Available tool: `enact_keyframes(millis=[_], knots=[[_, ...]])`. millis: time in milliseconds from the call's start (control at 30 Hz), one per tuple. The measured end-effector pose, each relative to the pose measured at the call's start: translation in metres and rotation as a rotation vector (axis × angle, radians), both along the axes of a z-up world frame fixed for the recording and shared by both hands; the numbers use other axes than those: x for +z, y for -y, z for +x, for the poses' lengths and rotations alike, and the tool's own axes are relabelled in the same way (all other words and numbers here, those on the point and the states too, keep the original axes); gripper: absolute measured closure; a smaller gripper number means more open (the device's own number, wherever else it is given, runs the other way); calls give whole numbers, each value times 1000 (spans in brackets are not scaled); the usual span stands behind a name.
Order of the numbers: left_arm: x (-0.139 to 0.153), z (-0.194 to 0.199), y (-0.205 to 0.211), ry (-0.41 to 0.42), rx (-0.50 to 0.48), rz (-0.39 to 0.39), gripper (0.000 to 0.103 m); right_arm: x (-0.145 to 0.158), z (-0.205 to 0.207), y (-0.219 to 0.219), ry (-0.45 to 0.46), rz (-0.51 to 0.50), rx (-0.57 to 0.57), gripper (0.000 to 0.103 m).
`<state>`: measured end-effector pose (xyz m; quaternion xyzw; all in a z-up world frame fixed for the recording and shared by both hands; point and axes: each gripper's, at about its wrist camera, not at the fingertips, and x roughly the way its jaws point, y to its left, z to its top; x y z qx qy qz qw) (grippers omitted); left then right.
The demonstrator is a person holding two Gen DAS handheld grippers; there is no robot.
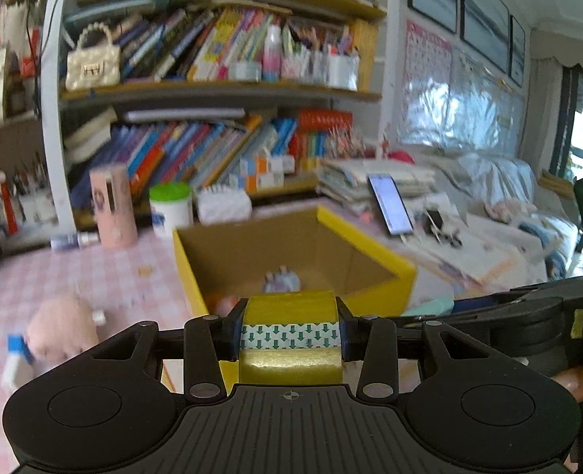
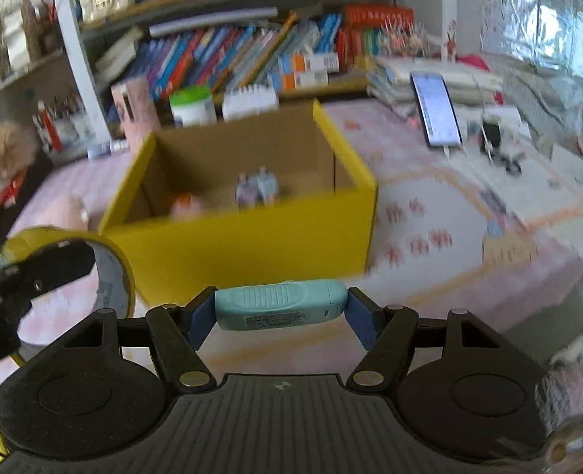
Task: Organize objects
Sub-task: 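Carry the eraser and tape with both grippers toward the yellow box, then lower both into the box and open both grippers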
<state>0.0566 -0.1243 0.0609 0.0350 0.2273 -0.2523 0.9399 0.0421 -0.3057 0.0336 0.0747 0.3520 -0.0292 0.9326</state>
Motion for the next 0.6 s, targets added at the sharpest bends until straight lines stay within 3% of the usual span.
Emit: enact_keyframes(millis=[300,600], knots=[[7,46,25,66,59,0,63,33,64,20,127,-29,82,36],[-17,91,52,12,85,82,63,29,123,28,128,-45,147,36]])
